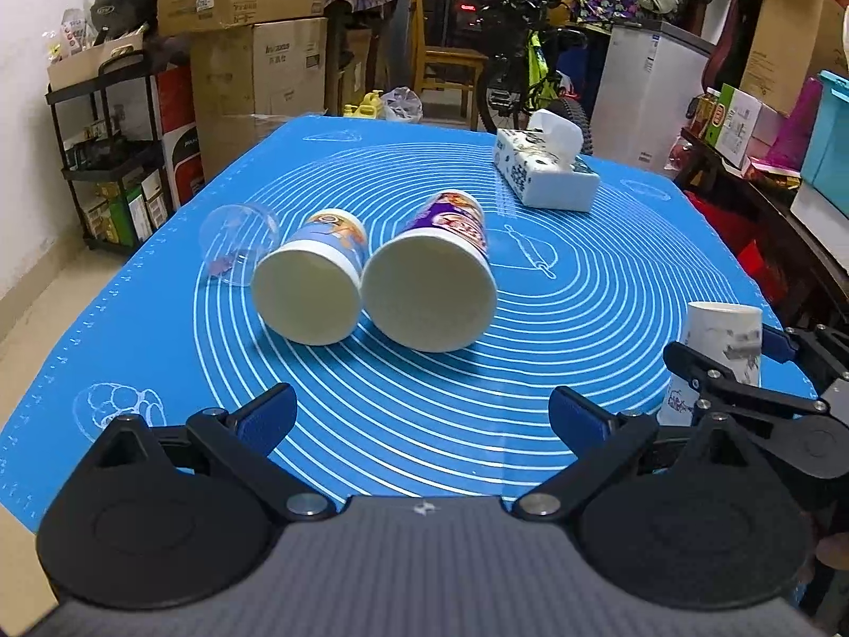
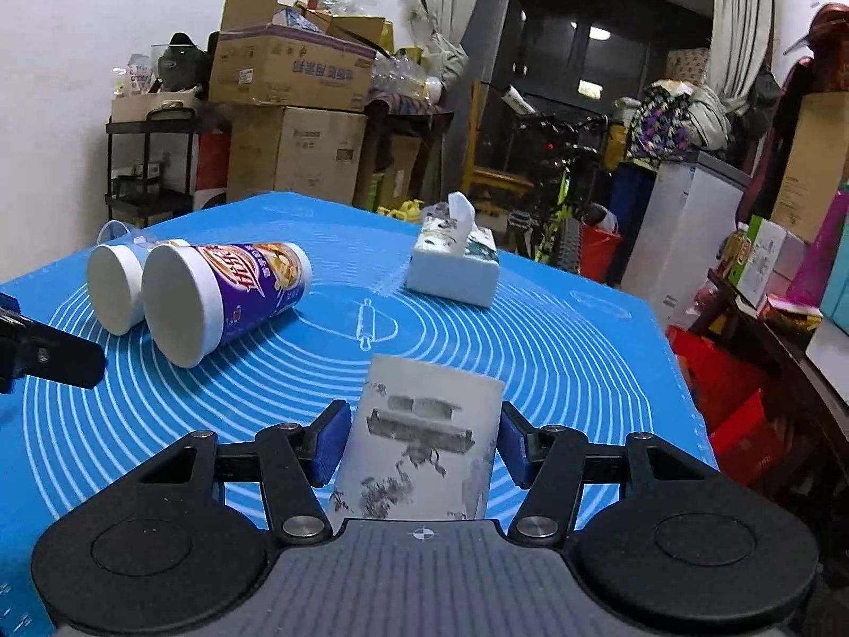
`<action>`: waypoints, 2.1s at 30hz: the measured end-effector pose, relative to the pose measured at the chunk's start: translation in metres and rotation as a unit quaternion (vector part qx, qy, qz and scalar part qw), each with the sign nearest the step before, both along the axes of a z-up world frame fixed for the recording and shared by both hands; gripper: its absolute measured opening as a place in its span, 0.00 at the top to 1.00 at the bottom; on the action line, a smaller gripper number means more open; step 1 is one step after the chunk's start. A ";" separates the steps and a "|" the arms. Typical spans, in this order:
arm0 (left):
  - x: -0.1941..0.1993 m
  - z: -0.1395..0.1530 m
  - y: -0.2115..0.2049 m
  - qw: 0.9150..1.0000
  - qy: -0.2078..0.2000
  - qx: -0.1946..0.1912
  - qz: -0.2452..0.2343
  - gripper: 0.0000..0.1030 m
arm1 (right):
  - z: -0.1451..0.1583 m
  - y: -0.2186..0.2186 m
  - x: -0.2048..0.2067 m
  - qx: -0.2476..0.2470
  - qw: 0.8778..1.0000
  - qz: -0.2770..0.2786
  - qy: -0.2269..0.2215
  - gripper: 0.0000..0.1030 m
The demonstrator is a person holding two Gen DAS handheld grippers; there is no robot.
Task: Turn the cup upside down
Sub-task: 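Rotate the cup with the right gripper, rim down, and lower it onto the mat, then open the right gripper and withdraw it from the cup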
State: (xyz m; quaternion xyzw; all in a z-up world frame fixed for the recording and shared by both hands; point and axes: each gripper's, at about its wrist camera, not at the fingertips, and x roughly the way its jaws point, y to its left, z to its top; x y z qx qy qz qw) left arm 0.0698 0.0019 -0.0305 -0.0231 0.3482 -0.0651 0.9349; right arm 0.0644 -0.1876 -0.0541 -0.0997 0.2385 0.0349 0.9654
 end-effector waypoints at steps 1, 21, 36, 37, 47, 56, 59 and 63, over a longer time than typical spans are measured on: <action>-0.001 0.000 -0.001 1.000 0.000 0.000 -0.002 0.03 | 0.000 -0.001 -0.004 0.002 1.000 -0.002 0.003 0.40; -0.026 0.004 -0.030 0.998 -0.014 0.027 -0.049 0.03 | -0.004 -0.012 -0.032 0.035 0.998 -0.032 0.039 0.22; -0.067 0.007 -0.055 0.996 -0.019 0.027 -0.084 0.03 | 0.018 -0.056 -0.115 0.057 0.995 -0.073 0.034 0.09; -0.069 0.006 -0.057 0.996 -0.018 0.027 -0.088 0.03 | 0.020 -0.057 -0.119 0.058 0.995 -0.074 0.036 0.08; -0.094 0.006 -0.075 0.992 -0.025 0.038 -0.114 0.03 | 0.026 -0.063 -0.136 0.074 0.993 -0.074 0.056 0.08; -0.105 0.006 -0.079 0.991 -0.027 0.041 -0.122 0.03 | 0.029 -0.063 -0.143 0.075 0.992 -0.072 0.067 0.08; -0.107 0.006 -0.080 0.991 -0.028 0.042 -0.125 0.03 | 0.029 -0.064 -0.144 0.076 0.992 -0.071 0.069 0.08; -0.107 0.007 -0.081 0.991 -0.028 0.043 -0.126 0.03 | 0.030 -0.064 -0.144 0.075 0.992 -0.072 0.071 0.08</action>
